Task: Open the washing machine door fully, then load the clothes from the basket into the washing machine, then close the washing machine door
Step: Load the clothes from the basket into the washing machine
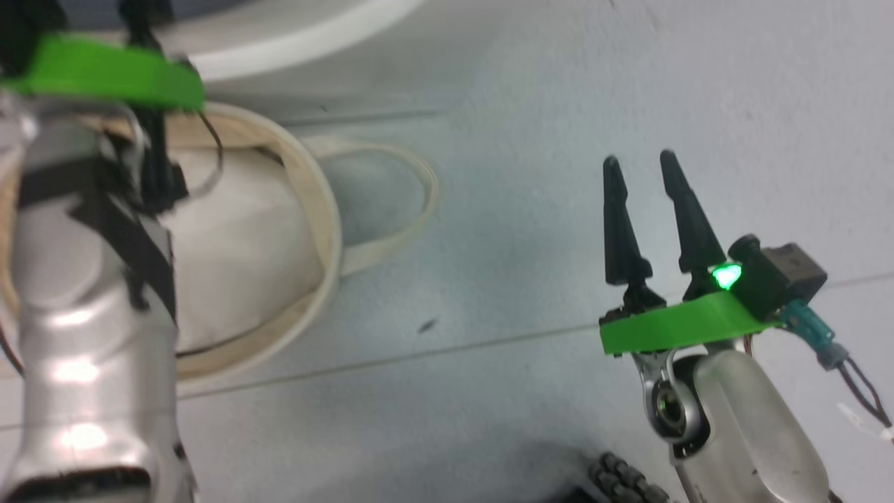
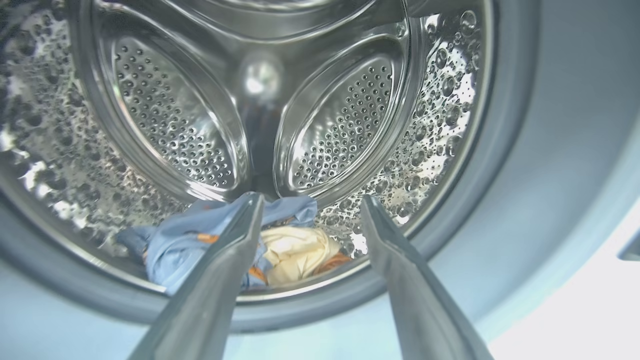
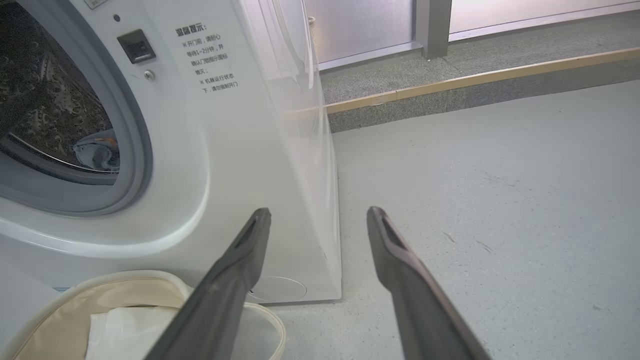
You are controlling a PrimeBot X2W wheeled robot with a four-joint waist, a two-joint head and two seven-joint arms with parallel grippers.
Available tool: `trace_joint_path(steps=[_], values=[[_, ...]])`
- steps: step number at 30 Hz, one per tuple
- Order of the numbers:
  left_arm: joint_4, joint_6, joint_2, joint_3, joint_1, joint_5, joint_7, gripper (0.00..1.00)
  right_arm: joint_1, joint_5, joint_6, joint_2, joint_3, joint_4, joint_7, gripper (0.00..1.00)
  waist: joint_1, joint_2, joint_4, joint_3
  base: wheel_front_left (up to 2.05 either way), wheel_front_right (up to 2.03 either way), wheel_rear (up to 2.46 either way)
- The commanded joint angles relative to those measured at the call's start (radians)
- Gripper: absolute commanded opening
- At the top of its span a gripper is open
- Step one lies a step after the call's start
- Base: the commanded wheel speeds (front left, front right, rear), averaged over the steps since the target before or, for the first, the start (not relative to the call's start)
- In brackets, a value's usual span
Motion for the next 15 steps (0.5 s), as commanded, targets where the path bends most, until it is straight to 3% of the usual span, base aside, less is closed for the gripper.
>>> trace_joint_path(steps=[1, 9, 15], values=[[-0.044, -0.005, 0.018, 0.006, 0.034, -0.012, -0.003, 1.00, 0.037, -0.010, 0.008, -0.001, 0.012, -0.021, -0.005, 1.00, 0.0002, 0.0000, 0.048, -0.093, 0.00, 0.00, 0.00], [-0.044, -0.008, 0.005, -0.073, 0.284, -0.090, -0.003, 1.00, 0.107, -0.034, 0.008, -0.001, -0.002, 0.004, -0.005, 1.00, 0.0002, 0.0000, 0.095, -0.257, 0.00, 0.00, 0.00], [-0.093, 0.040, 0.005, -0.152, 0.439, -0.182, -0.003, 1.00, 0.160, -0.049, 0.008, -0.001, -0.024, 0.016, -0.005, 1.00, 0.0002, 0.0000, 0.121, -0.354, 0.00, 0.00, 0.00]])
